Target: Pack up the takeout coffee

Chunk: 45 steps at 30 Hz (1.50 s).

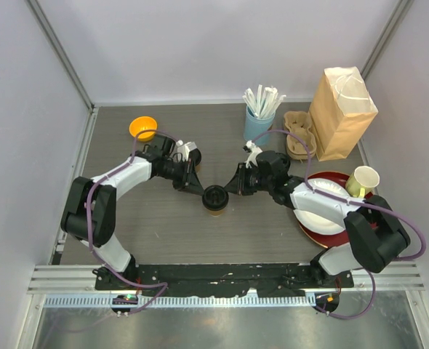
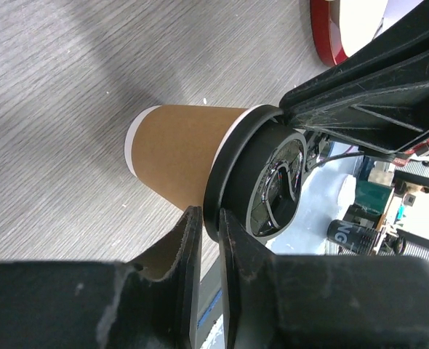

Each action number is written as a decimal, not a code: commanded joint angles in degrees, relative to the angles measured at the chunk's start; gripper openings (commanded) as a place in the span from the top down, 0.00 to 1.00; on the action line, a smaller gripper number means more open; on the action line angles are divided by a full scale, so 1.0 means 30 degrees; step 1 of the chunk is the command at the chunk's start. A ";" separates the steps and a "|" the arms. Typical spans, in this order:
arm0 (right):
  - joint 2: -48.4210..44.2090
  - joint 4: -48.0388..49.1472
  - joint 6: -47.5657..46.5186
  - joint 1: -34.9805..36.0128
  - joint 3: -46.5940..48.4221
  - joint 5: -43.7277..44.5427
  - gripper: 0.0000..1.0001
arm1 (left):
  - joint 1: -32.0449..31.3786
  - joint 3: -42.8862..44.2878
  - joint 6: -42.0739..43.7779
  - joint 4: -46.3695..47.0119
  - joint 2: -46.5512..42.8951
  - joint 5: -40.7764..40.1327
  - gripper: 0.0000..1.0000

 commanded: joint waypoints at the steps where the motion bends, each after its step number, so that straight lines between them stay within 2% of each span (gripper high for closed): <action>1: -0.0086 -0.0507 -0.0013 0.0357 -0.0813 0.1016 0.86 | -0.0236 -0.0543 0.0108 0.0565 0.0472 -0.0644 0.83; 8: -0.0144 -0.0389 -0.0013 0.0768 -0.1604 0.1543 0.89 | -0.0353 -0.0806 0.0138 0.0653 0.0677 -0.0966 0.90; 13: -0.0291 -0.0009 0.0016 0.0914 -0.2277 0.1982 0.91 | -0.0354 -0.1070 0.0021 0.0858 0.0735 -0.1142 1.00; 23: -0.0115 0.0489 -0.0130 0.1237 -0.2952 0.2539 0.99 | -0.0442 -0.1393 0.0079 0.0946 0.1233 -0.1581 1.00; 42: -0.0289 0.0550 -0.0686 0.1471 -0.3715 0.3126 0.99 | -0.0617 -0.1247 0.0372 0.0537 0.1878 -0.2373 1.00; 44: -0.0582 -0.0036 -0.1268 0.1501 -0.3247 0.3068 0.99 | -0.0588 -0.0721 0.0751 0.0069 0.1732 -0.2314 1.00; 45: -0.0729 -0.0241 -0.1447 0.1530 -0.3013 0.2835 0.95 | -0.0588 -0.0545 0.0927 -0.0020 0.1412 -0.2314 1.00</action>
